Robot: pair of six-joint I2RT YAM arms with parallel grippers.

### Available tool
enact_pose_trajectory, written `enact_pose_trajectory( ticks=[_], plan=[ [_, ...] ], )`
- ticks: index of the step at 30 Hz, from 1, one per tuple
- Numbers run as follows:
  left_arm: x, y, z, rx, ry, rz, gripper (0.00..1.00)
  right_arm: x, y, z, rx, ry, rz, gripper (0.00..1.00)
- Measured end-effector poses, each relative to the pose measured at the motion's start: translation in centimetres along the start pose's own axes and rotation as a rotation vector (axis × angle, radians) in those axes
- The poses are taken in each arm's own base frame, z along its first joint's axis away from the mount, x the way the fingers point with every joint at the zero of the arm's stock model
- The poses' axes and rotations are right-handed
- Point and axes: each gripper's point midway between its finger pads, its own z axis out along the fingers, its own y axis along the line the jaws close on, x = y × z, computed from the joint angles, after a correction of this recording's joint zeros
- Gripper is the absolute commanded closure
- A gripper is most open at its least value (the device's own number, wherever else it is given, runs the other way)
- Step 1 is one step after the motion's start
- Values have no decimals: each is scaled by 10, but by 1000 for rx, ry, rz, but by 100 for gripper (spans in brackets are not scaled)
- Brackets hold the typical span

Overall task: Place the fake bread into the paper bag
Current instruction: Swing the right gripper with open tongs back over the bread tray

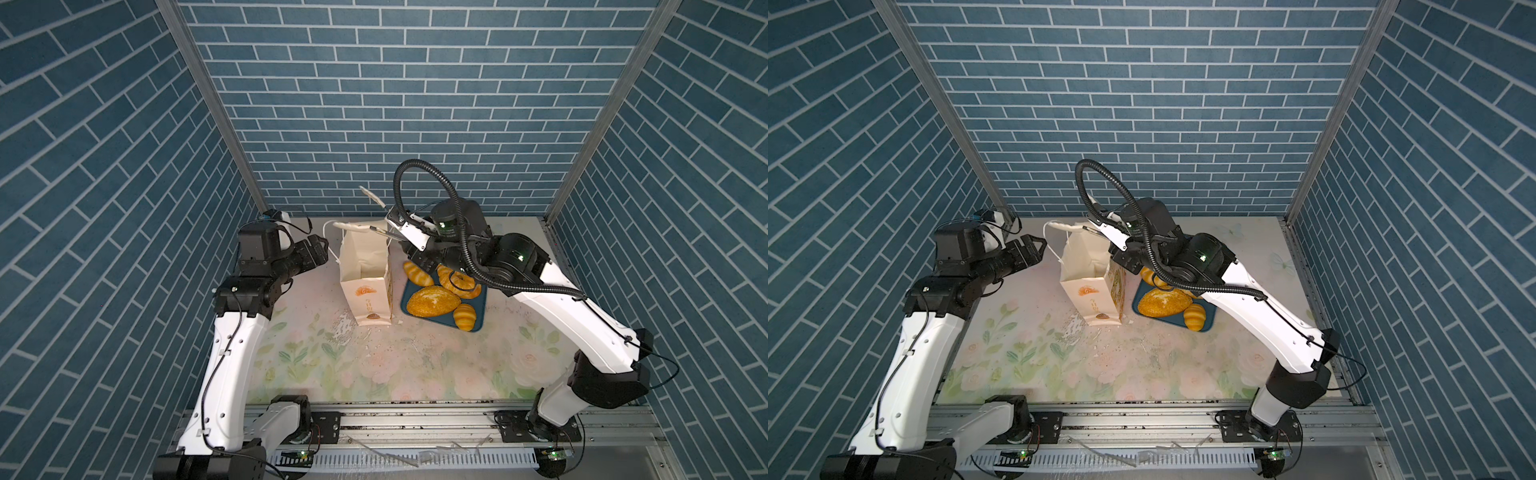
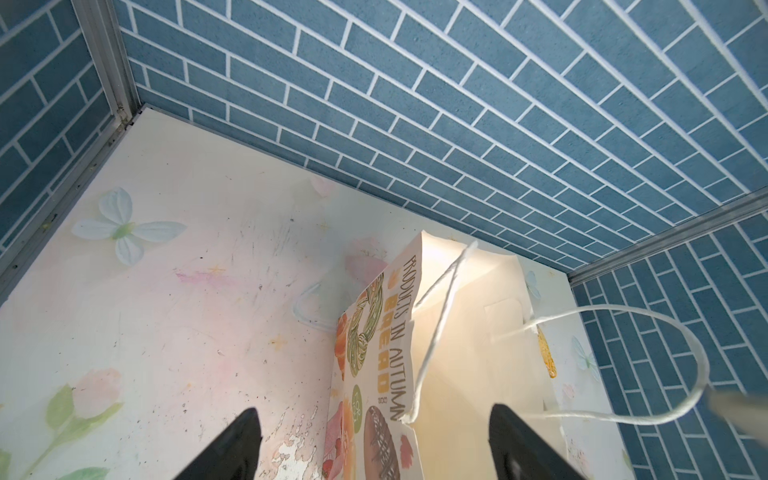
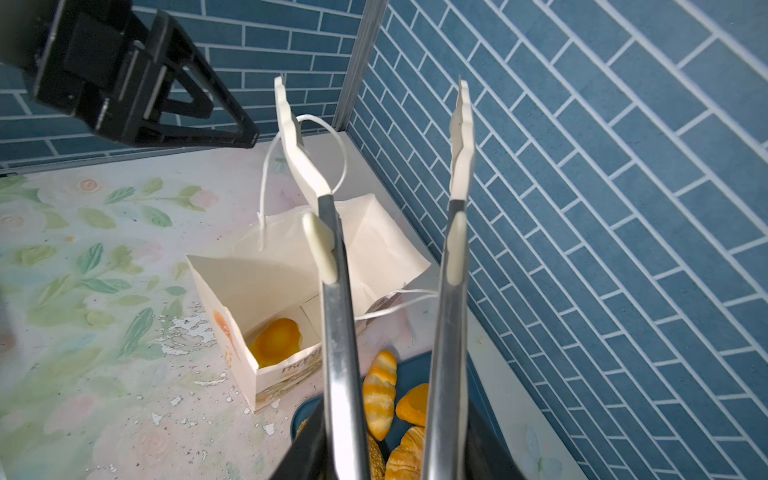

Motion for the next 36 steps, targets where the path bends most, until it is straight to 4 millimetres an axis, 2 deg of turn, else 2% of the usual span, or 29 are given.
enact_pose_trajectory(
  ticks=[4,8,12,16,19,24,28,32,36],
  plan=[
    [1,-3,0,14,6,2,13,11,-37,-9,83,16,71,57],
    [2,-6,2,28,11,6,13,35,-84,-20,196,59,171,57],
    [3,-7,7,31,22,5,13,78,-123,-33,296,139,291,57],
    [4,-6,12,29,34,2,12,133,-142,-36,353,259,409,57],
    [2,-8,15,33,33,5,13,177,-144,-30,359,360,493,57],
    [1,-11,17,41,34,10,13,251,-128,-21,322,546,642,58],
    [2,-12,18,44,39,12,13,294,-113,-24,309,666,758,58],
    [3,-12,19,43,43,12,13,326,-91,-23,276,754,855,58],
    [4,-14,20,46,47,14,13,339,-73,-21,230,798,907,58]
  ],
)
